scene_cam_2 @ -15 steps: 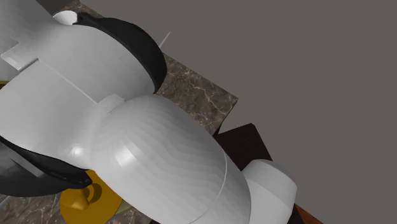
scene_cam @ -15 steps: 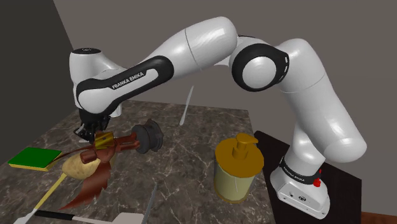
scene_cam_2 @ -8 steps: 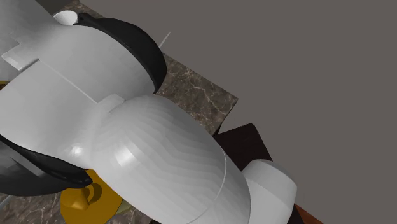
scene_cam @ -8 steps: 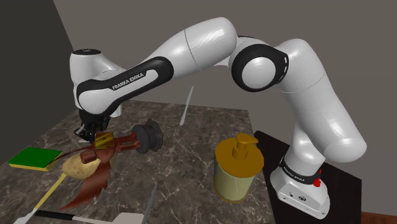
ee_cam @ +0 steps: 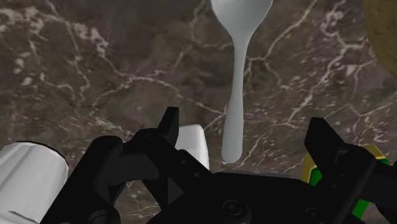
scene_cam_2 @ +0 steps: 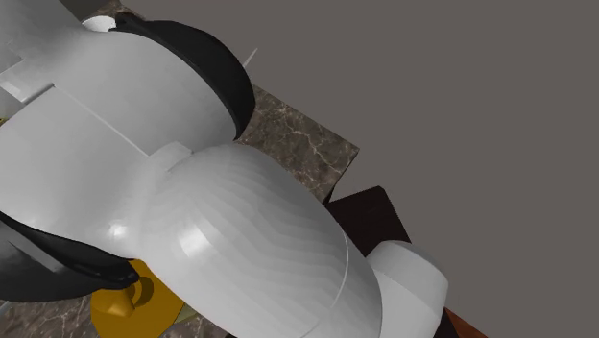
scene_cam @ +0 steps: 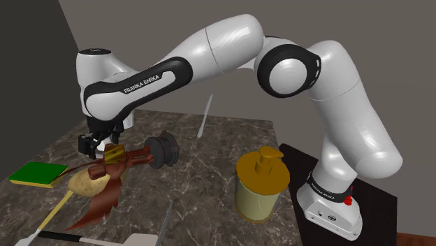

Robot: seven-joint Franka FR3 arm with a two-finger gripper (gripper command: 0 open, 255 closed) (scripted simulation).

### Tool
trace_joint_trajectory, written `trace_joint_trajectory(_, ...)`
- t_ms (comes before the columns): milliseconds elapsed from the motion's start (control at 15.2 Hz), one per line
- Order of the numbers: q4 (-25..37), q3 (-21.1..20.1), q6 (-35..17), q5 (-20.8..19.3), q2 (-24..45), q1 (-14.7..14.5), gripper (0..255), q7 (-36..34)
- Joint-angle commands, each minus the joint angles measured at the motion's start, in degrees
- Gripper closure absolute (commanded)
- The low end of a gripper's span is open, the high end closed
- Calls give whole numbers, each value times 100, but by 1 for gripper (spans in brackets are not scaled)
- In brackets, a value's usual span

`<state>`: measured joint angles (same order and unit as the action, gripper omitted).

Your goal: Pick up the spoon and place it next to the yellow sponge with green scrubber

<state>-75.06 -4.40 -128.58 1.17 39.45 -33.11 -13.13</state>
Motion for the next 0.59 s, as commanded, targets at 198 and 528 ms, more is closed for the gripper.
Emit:
trace_joint_trajectory(198,-42,-9,295,17,-339,30,0,8)
trace_joint_trajectory(528,-41,-9,296,17,-339,30,0,8)
